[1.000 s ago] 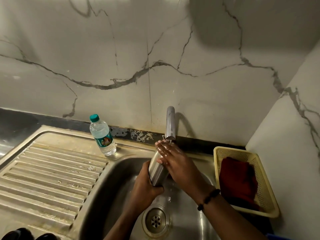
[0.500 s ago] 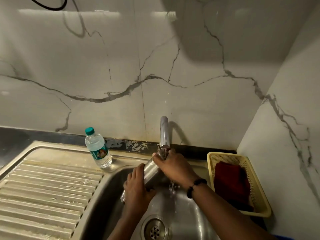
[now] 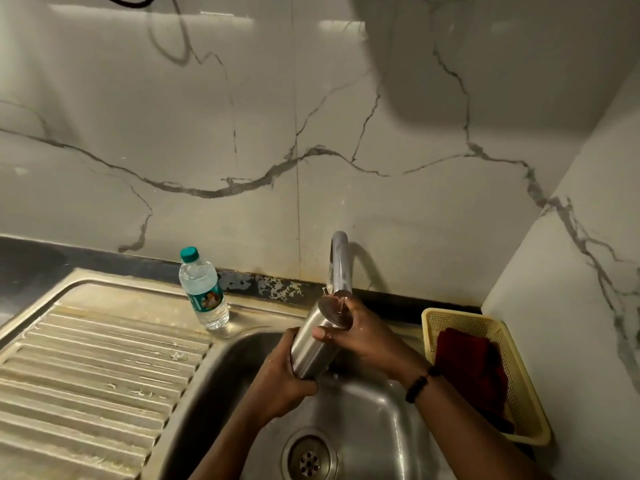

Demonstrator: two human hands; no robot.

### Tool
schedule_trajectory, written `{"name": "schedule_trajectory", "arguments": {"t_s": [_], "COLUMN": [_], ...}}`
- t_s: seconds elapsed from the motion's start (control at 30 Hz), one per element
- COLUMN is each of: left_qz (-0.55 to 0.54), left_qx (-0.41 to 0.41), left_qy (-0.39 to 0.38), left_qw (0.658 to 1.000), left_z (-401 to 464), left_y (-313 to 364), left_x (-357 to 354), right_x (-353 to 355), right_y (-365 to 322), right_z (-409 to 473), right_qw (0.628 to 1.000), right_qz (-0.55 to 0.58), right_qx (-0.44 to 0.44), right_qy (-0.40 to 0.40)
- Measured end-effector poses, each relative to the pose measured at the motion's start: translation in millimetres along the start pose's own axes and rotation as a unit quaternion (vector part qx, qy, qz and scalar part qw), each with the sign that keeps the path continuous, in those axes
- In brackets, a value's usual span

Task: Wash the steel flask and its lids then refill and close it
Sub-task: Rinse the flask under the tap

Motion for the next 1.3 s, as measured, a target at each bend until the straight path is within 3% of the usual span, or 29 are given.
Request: {"name": "schedule_trajectory", "arguments": {"t_s": [0.07, 0.13, 0.27, 0.33, 0.43, 0.67, 0.77, 0.83, 0.9, 0.97, 1.03, 1.1, 1.17, 1.23, 1.3], "left_qz": [-0.042, -0.062, -0.097, -0.176, -0.233, -0.037, -0.016, -0.038, -0.080, -0.175, -0.274, -0.304, -0.254, -0.209, -0.206], "left_qx": [0.016, 0.015, 0.007, 0.000, 0.005, -0.060, -0.066, -0.083, -0.092, -0.070, -0.022, 0.007, 0.027, 0.051, 0.060], "left_qy": [-0.004, -0.005, -0.057, -0.067, -0.023, 0.174, 0.210, 0.180, 0.124, 0.093, 0.088, 0.107, 0.160, 0.211, 0.226], "left_qw": [0.999, 0.998, 0.994, 0.982, 0.972, 0.982, 0.975, 0.979, 0.985, 0.978, 0.958, 0.947, 0.954, 0.953, 0.950], "left_z": [2, 3, 7, 8, 14, 28, 29, 29, 33, 34, 34, 30, 28, 25, 27], "left_y": [-3, -2, 8, 21, 44, 67, 70, 75, 73, 68, 59, 58, 61, 65, 69], "left_x": [1, 1, -4, -5, -10, -10, -15, -16, -12, -2, 2, -3, -10, -14, -13], "right_x": [-1, -7, -7, -1, -3, -9, -8, -7, -6, -8, -12, -15, -17, -21, -21], "right_y": [7, 12, 18, 20, 20, 17, 13, 14, 23, 33, 34, 26, 14, 6, 8], "right_z": [-2, -6, -12, -11, -12, -15, -24, -25, -22, -18, -16, -14, -15, -23, -27], "right_qw": [0.996, 0.994, 0.985, 0.983, 0.987, 0.972, 0.959, 0.961, 0.976, 0.991, 0.996, 0.994, 0.985, 0.980, 0.976], "right_qz": [0.089, 0.109, 0.148, 0.138, 0.058, -0.045, -0.001, -0.010, 0.011, 0.051, 0.036, 0.013, -0.021, -0.086, -0.049], "right_qx": [0.000, 0.015, 0.004, -0.001, -0.010, 0.018, 0.054, 0.043, 0.016, -0.003, -0.011, 0.008, 0.044, 0.098, 0.096], "right_qy": [-0.014, -0.005, 0.087, 0.121, 0.151, 0.230, 0.277, 0.272, 0.216, 0.126, 0.086, 0.108, 0.164, 0.152, 0.189]}}
Point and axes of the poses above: each hand's wrist, its own z-axis towards the middle knuckle, its own x-axis out of the back of the hand, y = z × x, the point moved 6 cm from there along z, towards the middle knuckle, and after that the axes turned 2 degrees about y, right-handed, at the moved point
